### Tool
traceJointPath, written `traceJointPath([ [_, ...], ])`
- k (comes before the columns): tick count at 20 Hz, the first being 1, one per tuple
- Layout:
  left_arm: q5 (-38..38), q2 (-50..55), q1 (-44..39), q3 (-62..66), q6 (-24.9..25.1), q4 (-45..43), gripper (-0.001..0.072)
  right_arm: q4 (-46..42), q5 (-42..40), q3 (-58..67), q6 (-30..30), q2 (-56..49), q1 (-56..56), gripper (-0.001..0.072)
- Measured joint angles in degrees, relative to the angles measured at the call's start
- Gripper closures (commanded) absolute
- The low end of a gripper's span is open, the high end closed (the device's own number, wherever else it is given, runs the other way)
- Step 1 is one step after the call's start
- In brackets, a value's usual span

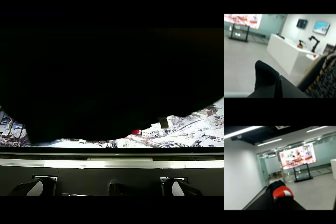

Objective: Fold the clothes and pants, and hang the long-sleeved shirts on hangers.

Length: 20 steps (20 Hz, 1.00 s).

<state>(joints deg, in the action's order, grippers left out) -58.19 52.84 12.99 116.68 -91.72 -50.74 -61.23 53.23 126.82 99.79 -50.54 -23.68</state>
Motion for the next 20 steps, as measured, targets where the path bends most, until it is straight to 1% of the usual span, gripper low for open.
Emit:
traceJointPath([
  [2,-5.1,-0.4,0.0,-3.7,-2.4,-0.2,0.0669,-0.8,1.9,-0.7,2.0,-1.9,0.0,0.0667],
  [3,-6.7,-0.4,-0.2,-6.7,-3.7,-0.4,0.0669,0.5,2.2,-1.5,2.5,-3.5,0.0,0.0667],
  [5,-8.7,0.2,-1.0,-13.7,-5.2,-0.7,0.0669,5.7,1.9,-4.5,2.5,-8.2,0.1,0.0667],
  [6,-8.7,0.7,-1.7,-18.1,-6.0,-0.8,0.0669,9.4,1.5,-6.2,1.4,-11.5,0.7,0.0667],
  [8,-6.4,2.3,-3.5,-26.7,-6.5,-0.7,0.0669,14.8,0.0,-8.4,-0.9,-18.8,4.2,0.0667],
  [10,-1.7,4.9,-5.3,-34.4,-7.1,-0.8,0.0669,17.9,-3.3,-9.5,-3.2,-26.7,10.3,0.0667],
  [13,4.8,10.9,-7.2,-41.7,-7.3,-0.7,0.0669,16.9,-9.2,-10.3,-3.9,-39.0,20.1,0.0667],
  [15,7.5,15.8,-7.8,-43.9,-7.3,-0.6,0.0669,15.5,-11.1,-10.5,-2.8,-46.9,25.4,0.0653],
  [17,8.9,20.6,-8.0,-45.1,-7.2,-0.6,0.0669,14.5,-9.8,-10.6,-1.7,-53.7,29.4,0.0544],
  [18,9.4,22.7,-8.1,-45.4,-7.2,-0.6,0.0669,14.4,-8.5,-10.6,-1.4,-56.3,30.9,0.0522],
  [19,9.8,24.4,-8.2,-45.7,-7.1,-0.6,0.0669,14.3,-6.5,-10.6,-1.0,-58.2,32.0,0.039],
  [20,10.3,25.9,-8.2,-45.9,-6.7,-0.6,0.0668,14.1,-4.2,-10.6,-0.7,-59.6,32.7,0.0321],
])
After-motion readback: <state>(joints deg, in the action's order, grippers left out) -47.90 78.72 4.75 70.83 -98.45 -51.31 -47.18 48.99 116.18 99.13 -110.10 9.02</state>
